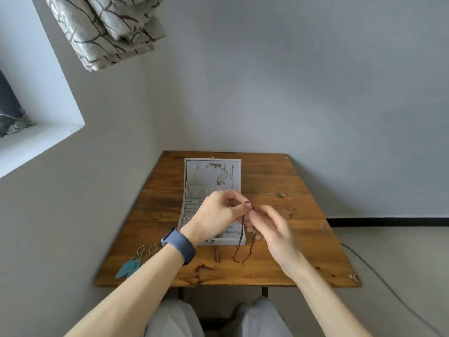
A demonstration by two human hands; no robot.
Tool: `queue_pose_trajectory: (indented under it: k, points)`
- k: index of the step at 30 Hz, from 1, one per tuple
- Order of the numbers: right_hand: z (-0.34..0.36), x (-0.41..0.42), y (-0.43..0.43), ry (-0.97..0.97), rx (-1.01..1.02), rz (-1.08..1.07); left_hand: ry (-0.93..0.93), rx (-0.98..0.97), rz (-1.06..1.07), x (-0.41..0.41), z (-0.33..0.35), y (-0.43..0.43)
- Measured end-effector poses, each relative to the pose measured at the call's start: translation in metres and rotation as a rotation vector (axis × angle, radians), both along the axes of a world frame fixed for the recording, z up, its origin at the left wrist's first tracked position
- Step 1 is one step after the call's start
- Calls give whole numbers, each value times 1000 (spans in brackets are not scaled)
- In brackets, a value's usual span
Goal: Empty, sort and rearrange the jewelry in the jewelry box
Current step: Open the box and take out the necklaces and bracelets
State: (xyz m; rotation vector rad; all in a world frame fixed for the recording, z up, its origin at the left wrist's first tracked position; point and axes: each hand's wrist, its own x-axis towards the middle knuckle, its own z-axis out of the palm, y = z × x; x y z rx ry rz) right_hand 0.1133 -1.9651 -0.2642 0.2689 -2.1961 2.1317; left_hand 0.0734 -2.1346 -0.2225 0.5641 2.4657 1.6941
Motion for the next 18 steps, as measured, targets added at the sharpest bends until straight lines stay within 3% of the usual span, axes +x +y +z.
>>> queue_pose_trajectory:
  k: [8,12,15,18]
  points:
    - [-74,23,11,-160,209,-78,-275,524,84,9,11,-13]
    - [-101,39,11,-293,49,-89,-465,773,137,6,1,-34]
    - [-112,55,19,-330,-22,-114,-590,809,160,5,-19,-56]
    - [-117,65,31,-309,30,-180,-734,634,158,4,-45,-78]
